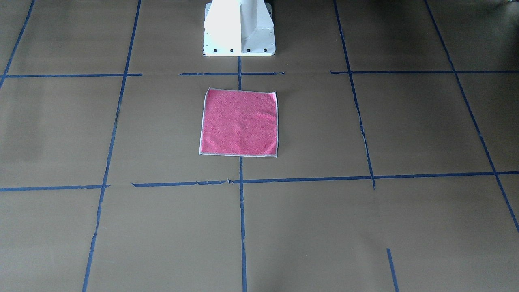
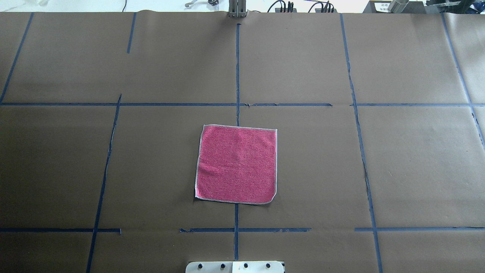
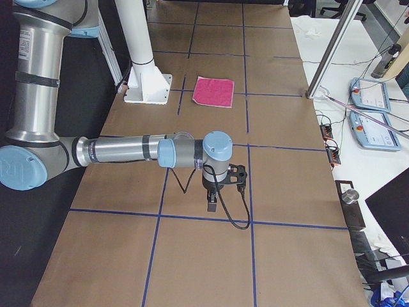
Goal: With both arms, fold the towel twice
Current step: 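Move both grippers from rest toward the pink towel's near corners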
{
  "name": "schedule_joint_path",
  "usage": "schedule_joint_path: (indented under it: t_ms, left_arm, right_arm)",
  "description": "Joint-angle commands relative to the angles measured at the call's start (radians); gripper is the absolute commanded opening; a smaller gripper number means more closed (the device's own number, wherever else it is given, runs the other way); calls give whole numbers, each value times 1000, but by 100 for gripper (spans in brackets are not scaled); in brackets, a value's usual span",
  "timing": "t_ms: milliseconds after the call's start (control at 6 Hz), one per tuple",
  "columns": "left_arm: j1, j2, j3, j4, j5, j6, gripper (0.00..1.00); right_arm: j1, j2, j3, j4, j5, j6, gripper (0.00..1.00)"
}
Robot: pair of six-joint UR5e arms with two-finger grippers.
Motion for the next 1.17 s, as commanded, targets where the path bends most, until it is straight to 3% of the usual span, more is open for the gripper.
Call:
schedule_joint_path:
  t_ms: [0, 500, 667, 833, 1000]
  left_arm:
    - [0, -17, 41, -14, 3, 6, 100]
    - [3, -14, 38, -29, -9, 4, 100]
    - [9, -20, 37, -44, -85, 1, 100]
    - [27, -21, 37, -105, -139, -72, 100]
    - [111, -24, 35, -255, -141, -326, 100]
  right_arm:
    - [0, -7, 11, 1, 11, -7, 100]
    - [-41, -16, 60, 4, 124, -6, 100]
    - [-93, -16, 99, 4, 124, 28, 100]
    - [-176, -7, 162, 5, 124, 139, 100]
    - [-295, 2, 202, 112, 123, 345, 100]
